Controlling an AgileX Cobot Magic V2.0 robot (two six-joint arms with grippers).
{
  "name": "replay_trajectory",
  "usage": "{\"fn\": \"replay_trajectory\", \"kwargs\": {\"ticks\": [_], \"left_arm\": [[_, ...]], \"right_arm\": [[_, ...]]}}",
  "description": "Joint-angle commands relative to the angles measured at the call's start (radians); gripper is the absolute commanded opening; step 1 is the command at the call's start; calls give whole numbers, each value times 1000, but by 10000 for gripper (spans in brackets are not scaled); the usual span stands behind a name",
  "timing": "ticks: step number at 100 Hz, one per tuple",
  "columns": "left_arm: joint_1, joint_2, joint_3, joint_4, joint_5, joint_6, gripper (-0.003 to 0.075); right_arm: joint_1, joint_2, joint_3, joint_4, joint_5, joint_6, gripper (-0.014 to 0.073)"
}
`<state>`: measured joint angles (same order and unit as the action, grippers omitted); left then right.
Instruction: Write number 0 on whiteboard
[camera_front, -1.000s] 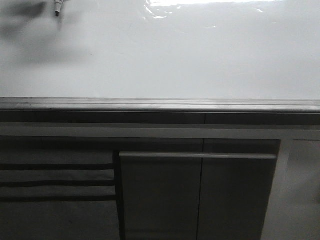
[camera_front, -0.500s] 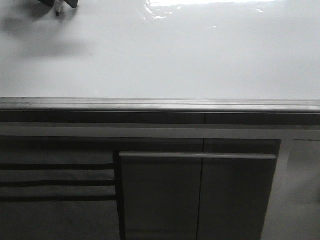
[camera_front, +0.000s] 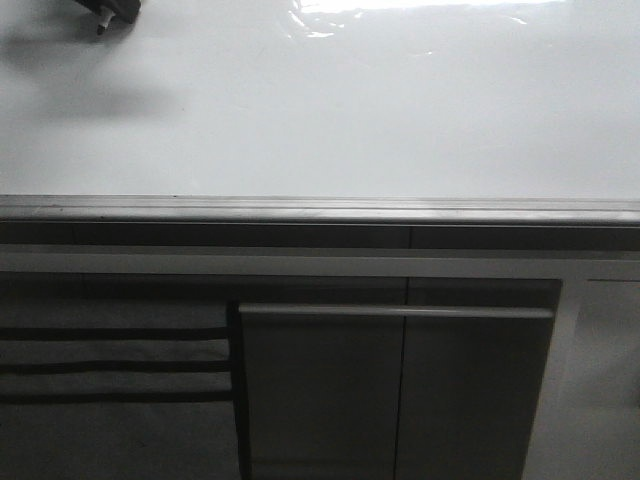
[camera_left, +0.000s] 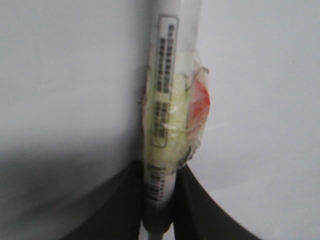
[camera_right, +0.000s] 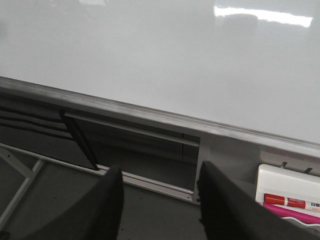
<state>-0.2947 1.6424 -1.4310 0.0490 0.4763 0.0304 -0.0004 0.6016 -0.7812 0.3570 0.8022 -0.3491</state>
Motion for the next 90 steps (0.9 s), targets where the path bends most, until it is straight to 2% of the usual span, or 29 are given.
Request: {"fn": "replay_trajectory", "kwargs": {"ticks": [1,14,23,35,74,90], "left_arm": [[-4,-70,-33,6,15,48,-20],[-29,-126,-33,2,160,185,-20],[-69,-169,-33,-1,292,279,-20],[-137,-225,-28,-11,422,324,-20],[-386,-447,199,-49,488,385,-20],[-511,-474,290,-160,499,505,-20]], "right_arm": [[0,10,-37,20,-52,-7,308],[28,17,-37,56,-26,-48,308],[86,36,-48,62,-5,-79,308],[183,84,-76,62,8,-105,308],[447,300,-228,4,70,-221,308],[543,395,-284,-4,150,-325,308]]}}
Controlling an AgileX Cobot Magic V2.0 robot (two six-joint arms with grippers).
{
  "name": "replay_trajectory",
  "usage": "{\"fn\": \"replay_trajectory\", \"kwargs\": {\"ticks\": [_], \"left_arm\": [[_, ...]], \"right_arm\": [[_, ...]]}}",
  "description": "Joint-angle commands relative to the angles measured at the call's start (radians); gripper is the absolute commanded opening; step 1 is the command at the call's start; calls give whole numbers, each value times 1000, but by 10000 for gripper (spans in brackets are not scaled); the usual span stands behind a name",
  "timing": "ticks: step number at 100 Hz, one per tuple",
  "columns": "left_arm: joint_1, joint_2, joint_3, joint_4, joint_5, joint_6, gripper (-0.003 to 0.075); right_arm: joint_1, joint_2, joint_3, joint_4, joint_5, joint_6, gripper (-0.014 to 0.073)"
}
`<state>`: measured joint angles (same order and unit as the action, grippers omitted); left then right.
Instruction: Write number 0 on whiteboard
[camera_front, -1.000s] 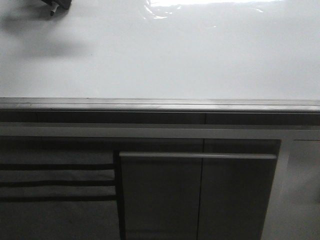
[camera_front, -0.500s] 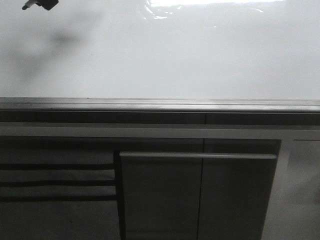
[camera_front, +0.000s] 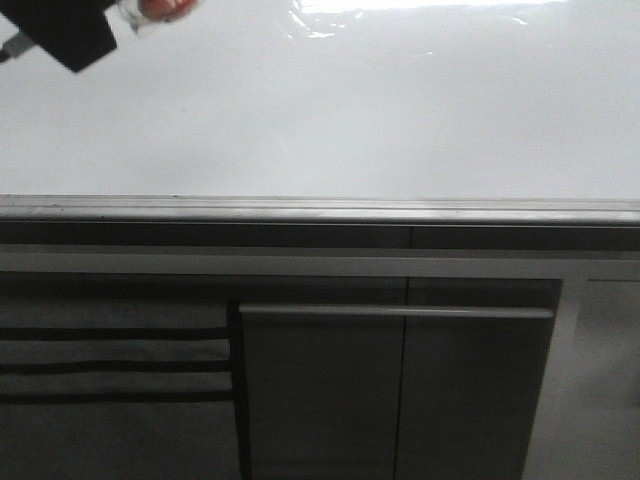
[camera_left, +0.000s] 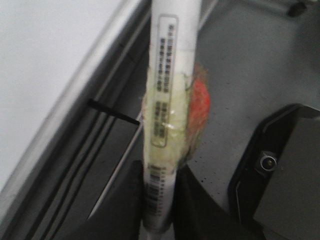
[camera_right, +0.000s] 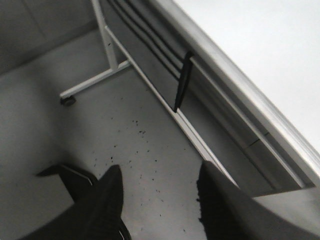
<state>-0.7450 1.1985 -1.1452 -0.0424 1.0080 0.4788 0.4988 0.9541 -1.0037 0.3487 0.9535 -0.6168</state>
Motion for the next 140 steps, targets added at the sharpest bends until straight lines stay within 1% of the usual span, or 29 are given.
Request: {"fn": "replay_trajectory", "kwargs": {"ticks": [1,10,18,32,39,58,93,140], "left_arm": [[-67,-30,7,-71,-30,63,-20],[-141,-21,17,-73,-24,64,-20],[-193,-12,17,-73,-21,64,-20],[-240,-3,17,-69,-20,64,-20],[-242,-2,17,-69,-22,64,-20],[-242,-2,17,-69,-24,64,-20],[-242,-2,17,-69,-28,64,-20],[-242,-2,17,-69,-36,64,-20]], "right_arm": [[48,47,-68,2,3,-63,308],[99,103,-107,0,64,-120,308],[144,143,-141,-1,101,-140,308],[210,191,-194,-3,134,-197,308],[237,203,-211,-3,129,-215,308],[281,231,-229,-3,90,-215,308],[283,273,-229,-3,65,-215,308],[283,294,-229,29,39,-215,308]]}}
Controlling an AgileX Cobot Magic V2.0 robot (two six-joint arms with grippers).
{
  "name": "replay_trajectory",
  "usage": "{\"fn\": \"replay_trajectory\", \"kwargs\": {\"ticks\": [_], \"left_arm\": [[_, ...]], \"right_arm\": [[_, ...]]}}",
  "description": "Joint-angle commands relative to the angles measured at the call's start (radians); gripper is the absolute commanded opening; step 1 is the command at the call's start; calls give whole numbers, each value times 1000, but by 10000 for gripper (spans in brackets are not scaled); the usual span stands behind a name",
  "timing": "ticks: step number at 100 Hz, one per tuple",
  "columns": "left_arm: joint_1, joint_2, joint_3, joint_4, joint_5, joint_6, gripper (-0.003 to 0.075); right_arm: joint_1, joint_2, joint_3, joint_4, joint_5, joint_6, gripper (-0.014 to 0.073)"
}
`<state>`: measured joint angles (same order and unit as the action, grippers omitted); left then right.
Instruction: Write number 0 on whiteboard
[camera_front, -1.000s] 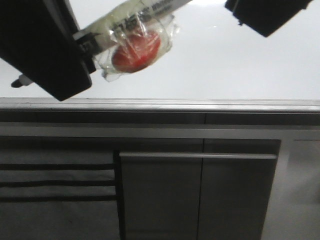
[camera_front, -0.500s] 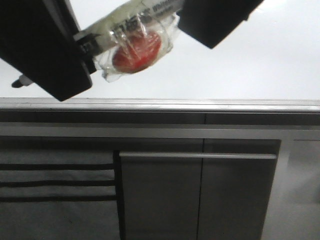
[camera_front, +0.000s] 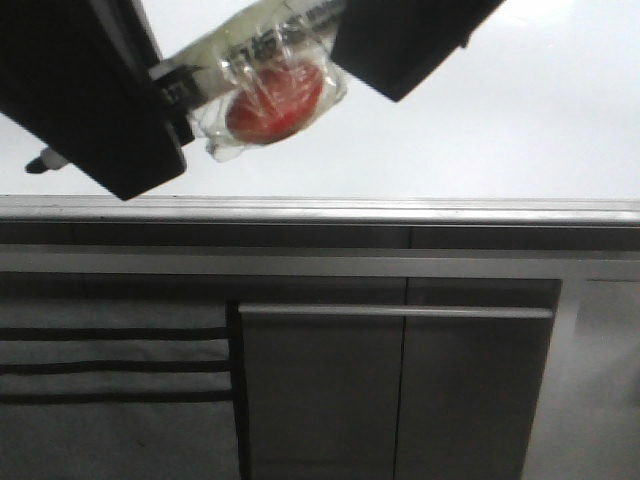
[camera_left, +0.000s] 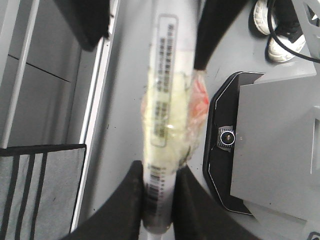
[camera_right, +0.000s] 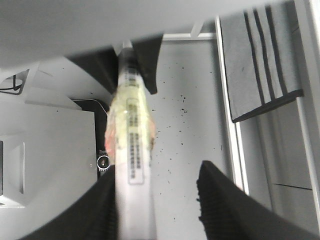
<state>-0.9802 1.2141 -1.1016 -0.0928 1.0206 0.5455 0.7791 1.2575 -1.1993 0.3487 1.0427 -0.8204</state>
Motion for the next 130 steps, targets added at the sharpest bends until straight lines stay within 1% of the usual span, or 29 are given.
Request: {"fn": "replay_trajectory", "kwargs": {"ticks": [1,9,14,19,36,45,52,59,66,71,73,78,85,94,106,120,127,130], "left_arm": [[-7,-18,-27,-19,-48,-3,-20],[-7,-18,-27,-19,-48,-3,-20],[-7,-18,-27,-19,-48,-3,-20],[-7,-18,-27,-19,-48,-3,-20],[-7,-18,-27,-19,-48,-3,-20],[-7,-18,-27,-19,-48,-11,-20],[0,-18,-27,-19,-61,-30,-15],[11,-18,-27,-19,-71,-36,31],[23,-18,-27,-19,-77,-36,132],[30,-18,-27,-19,-83,-44,238],[35,-18,-27,-19,-86,-43,265],[43,-20,-27,-19,-97,-44,358],[59,-39,-27,-19,-118,-52,422],[71,-89,-27,-19,-155,-52,430],[83,-192,-27,-25,-182,-54,429],[99,-332,-3,-30,-200,-98,428],[120,-412,39,-27,-241,-154,428],[131,-443,69,-23,-261,-182,428]], "right_arm": [[3,-9,-33,29,-50,-11,308],[3,-3,-33,32,-50,-11,304],[3,-1,-33,32,-47,-11,281],[3,-2,-33,32,-44,-11,240],[3,-2,-33,38,-39,-11,51],[3,-2,-33,38,-35,-11,-1],[3,-2,-34,38,-30,-11,-5],[3,-2,-35,38,-26,-11,-5],[3,-4,-35,38,-26,-11,-5],[3,-6,-35,38,-26,-11,-5],[3,-9,-35,38,-26,-11,-5],[3,-10,-35,38,-24,-11,-5],[1,-21,-35,38,-24,-8,-5],[-23,-40,-35,40,-12,13,-5],[-90,-75,-28,65,-2,49,-5],[-208,-153,51,156,-18,49,-5],[-284,-203,125,199,-78,49,-5],[-329,-224,157,217,-119,68,-5]]}}
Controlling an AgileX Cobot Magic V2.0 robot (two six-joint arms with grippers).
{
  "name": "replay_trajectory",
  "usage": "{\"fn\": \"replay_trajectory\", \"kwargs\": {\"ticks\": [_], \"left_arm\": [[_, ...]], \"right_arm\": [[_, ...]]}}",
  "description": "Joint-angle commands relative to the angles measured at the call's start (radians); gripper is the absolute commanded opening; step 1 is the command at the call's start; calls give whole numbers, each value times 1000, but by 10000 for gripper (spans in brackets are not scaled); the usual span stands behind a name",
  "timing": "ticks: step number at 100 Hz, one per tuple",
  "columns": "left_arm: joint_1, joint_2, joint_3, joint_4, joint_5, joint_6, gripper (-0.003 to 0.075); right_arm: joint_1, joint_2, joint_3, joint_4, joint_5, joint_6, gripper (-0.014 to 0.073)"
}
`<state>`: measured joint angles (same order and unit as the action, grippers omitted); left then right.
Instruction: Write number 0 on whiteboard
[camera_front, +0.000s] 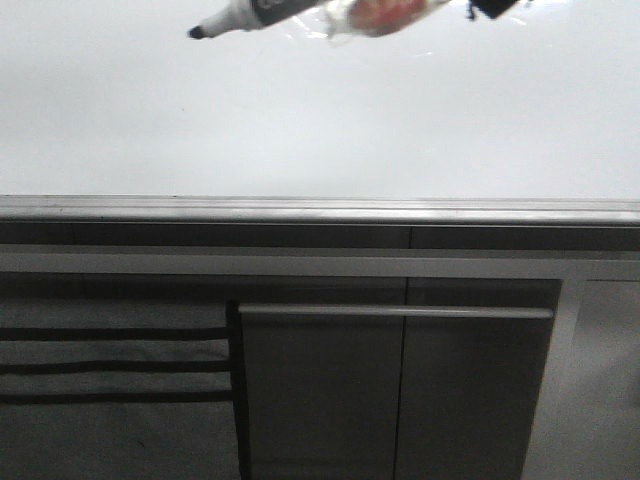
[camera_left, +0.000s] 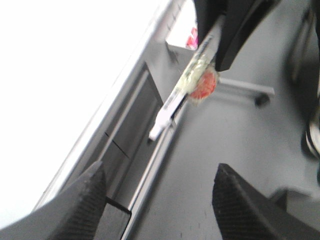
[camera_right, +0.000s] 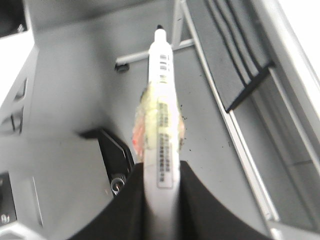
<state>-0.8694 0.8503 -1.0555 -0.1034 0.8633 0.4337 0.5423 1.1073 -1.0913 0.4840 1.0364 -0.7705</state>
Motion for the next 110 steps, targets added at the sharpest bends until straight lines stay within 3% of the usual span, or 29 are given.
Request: {"fn": "replay_trajectory", "kwargs": {"ticks": [1,15,26,36,59,83,110], "left_arm": [[27,-87,29,-8,-114,-76,428],[101,-218,164,86,-243,-265,428],[181,-276,234,232,-276,-481,428],[253,-283,261,320,-262,-602,428],[361,-283,268,322,-269,-611,428],[373,-283,268,332,-271,-611,428],[373,-283,268,339,-269,-611,428]], "right_arm": [[-101,-83,57,86,-137,24,-5],[-291,-140,180,120,-335,151,-5],[-392,-142,204,164,-345,155,-5],[-414,-138,206,194,-314,155,-5],[-414,-68,139,285,-302,162,-5],[-414,155,-83,257,-172,162,-5],[-414,329,-229,240,-151,162,-5]]}}
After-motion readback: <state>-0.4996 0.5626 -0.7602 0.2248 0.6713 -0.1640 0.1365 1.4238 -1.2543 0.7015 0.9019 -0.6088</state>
